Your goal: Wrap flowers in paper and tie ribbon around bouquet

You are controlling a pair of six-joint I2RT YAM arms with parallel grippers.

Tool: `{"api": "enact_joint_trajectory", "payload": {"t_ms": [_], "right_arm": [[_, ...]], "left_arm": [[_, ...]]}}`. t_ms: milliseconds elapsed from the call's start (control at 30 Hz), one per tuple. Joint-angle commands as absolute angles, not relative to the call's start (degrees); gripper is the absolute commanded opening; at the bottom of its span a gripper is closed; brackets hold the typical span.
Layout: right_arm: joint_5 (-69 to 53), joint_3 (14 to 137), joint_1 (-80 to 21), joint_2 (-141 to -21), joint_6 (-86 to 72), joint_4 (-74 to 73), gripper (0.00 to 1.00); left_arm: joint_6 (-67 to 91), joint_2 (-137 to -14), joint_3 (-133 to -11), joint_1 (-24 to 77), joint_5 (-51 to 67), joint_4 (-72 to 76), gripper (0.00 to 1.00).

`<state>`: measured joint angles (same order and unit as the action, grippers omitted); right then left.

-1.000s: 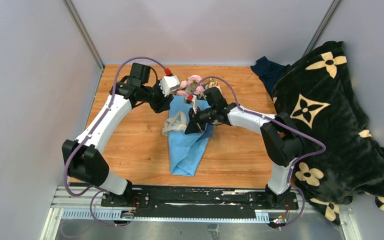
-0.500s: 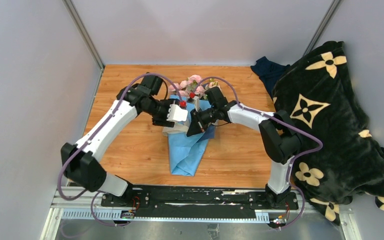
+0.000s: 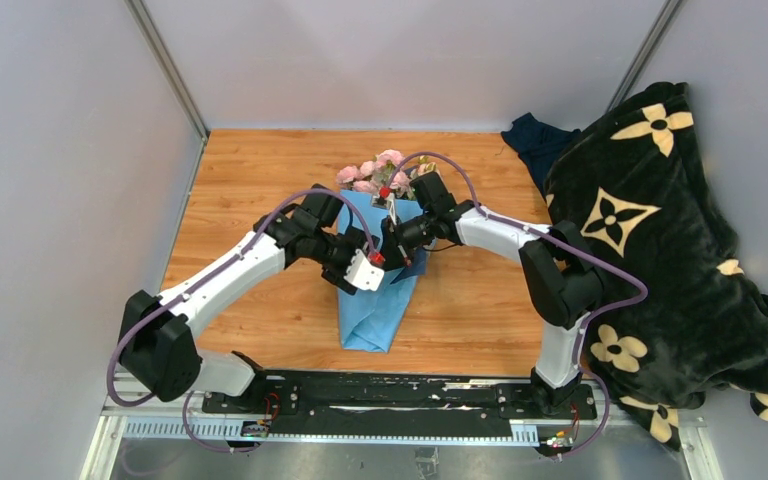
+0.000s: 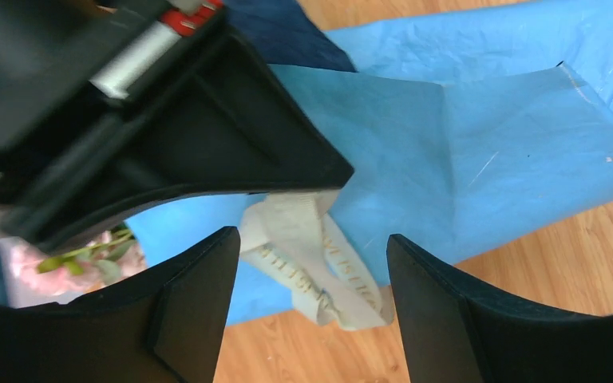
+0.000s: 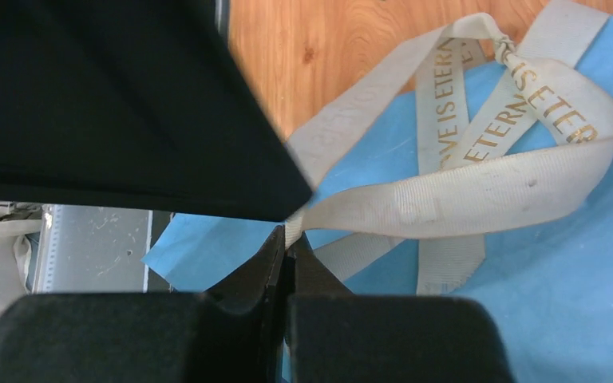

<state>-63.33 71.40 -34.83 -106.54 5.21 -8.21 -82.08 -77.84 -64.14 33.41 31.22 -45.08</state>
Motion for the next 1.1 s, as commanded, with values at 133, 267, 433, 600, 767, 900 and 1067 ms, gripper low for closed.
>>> {"api": "enact_joint_trajectory", "payload": {"t_ms": [133,267,433,600,767,900,1067], "right_arm": [[-67.6,70.1,-34.3,-104.8,7.5,-8.1,0.02],[-66.9,70.3,-34.2,-104.3,9.0,-10.7,0.03],[-66.5,70.9,-34.1,-103.8,11.4,-13.8,0.07],[-66.3,72.5,-33.2,-104.2,12.7,-16.3,0.12],[-64.8,71.4,-29.6,-102.0,12.3,-18.0,0.42],[-60.2,68.3,-26.4,-96.0,11.4,-18.2,0.58],[-47.6,61.9,-28.6,-86.5,10.0,-13.8,0.54]], "left_arm": [[-77.6,-77.6,-51.6,33.4,32.6,-17.1,0.75],[-74.5,-80.5,-51.0,33.3,32.3,-13.5,0.71],[-79.0,-81.4,-50.0,33.3,33.4,-14.9,0.22],[-77.4,-81.4,-51.1,33.1,33.6,-17.1,0.0],[-65.7,-81.3,-54.7,32.8,31.5,-20.8,0.0],[-52.8,-81.6,-58.7,32.3,30.8,-26.0,0.0],[-37.9,-80.7,-61.4,32.2,30.3,-28.1,0.0]]}}
